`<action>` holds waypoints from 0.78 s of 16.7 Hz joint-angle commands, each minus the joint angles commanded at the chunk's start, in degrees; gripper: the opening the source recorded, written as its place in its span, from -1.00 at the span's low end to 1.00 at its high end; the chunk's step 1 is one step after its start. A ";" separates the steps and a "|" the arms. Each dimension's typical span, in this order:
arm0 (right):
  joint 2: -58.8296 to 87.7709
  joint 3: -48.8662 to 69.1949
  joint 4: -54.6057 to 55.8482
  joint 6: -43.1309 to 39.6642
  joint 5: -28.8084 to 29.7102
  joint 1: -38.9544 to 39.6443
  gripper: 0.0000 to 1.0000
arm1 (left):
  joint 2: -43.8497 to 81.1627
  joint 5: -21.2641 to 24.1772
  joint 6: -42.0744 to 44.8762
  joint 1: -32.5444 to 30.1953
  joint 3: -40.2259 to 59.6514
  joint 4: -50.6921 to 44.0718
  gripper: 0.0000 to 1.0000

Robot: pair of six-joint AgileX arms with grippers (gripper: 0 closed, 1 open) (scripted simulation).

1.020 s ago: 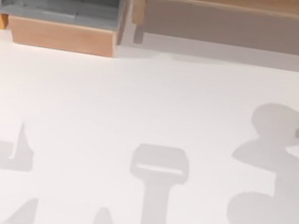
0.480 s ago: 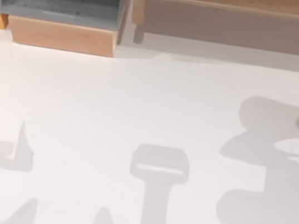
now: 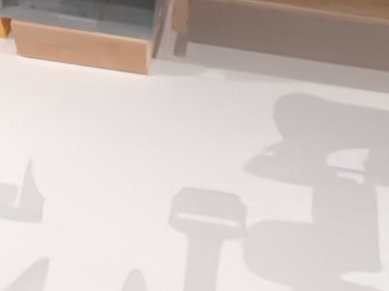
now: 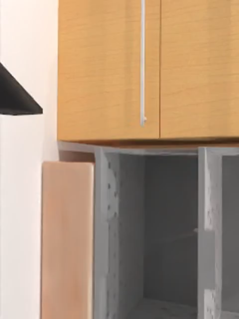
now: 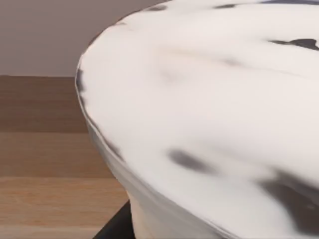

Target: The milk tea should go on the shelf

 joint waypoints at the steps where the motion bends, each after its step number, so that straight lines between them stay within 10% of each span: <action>1: -0.73 2.39 -2.82 -0.07 -0.39 -0.50 -1.00 | 0.00 0.00 0.00 0.00 0.00 0.00 1.00; 13: 3.78 32.14 -37.83 -0.14 -1.43 -0.78 -1.00 | 0.00 0.00 0.00 0.00 0.00 0.00 1.00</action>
